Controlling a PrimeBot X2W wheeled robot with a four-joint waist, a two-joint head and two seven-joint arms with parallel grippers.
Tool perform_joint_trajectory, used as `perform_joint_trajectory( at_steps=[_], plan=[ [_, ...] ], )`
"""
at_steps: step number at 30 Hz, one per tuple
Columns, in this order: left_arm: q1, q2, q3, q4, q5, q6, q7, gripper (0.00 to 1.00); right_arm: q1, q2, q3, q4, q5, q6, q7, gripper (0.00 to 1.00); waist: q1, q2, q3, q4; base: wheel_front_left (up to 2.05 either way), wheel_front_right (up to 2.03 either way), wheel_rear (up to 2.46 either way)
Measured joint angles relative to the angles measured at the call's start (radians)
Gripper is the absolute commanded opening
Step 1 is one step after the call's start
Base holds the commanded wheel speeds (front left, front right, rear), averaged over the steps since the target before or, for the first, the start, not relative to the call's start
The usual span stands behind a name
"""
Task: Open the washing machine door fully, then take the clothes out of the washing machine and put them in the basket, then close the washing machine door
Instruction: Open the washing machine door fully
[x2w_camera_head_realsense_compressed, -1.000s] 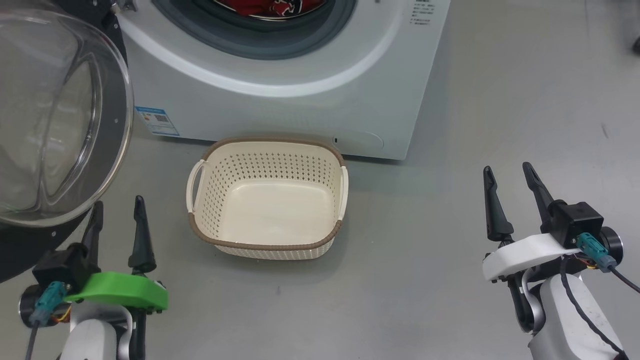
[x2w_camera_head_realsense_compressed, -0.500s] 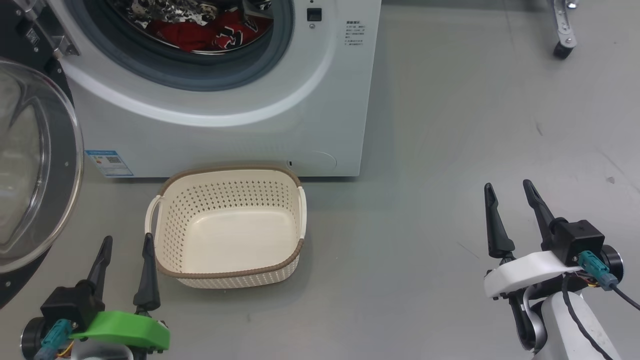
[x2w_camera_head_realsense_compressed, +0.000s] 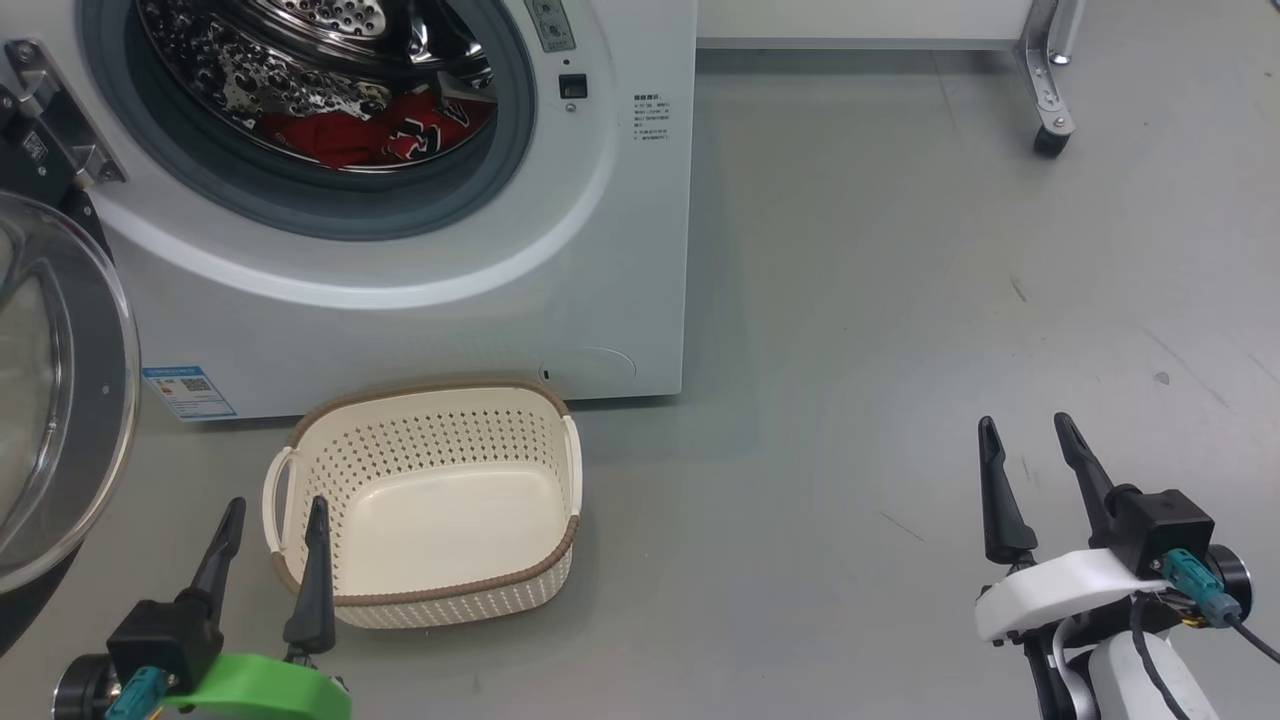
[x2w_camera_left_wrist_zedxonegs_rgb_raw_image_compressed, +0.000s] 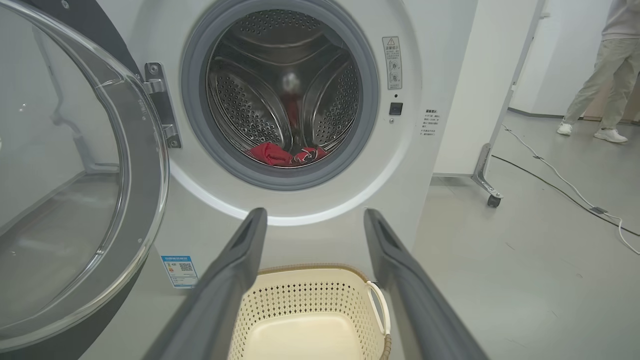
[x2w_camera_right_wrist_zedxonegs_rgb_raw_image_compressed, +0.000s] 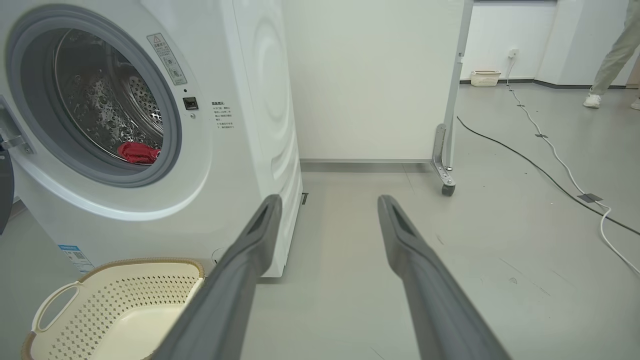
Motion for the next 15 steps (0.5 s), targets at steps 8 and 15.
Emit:
perform_joint_trajectory(
  at_steps=[8,15],
  plan=[
    [0.018,0.000,-0.025,-0.001,0.000,-0.007,0.000,1.00,0.004,0.002,-0.009,-0.025,0.000,-0.008,0.000,1.00,0.0000,0.0000,-0.007,0.017,0.00,0.00,0.00],
    [0.031,0.001,-0.021,-0.024,0.000,-0.007,0.000,1.00,0.018,0.004,-0.001,-0.029,0.000,-0.008,0.000,1.00,0.0000,0.0000,-0.010,0.024,0.00,0.00,0.00]
  ],
)
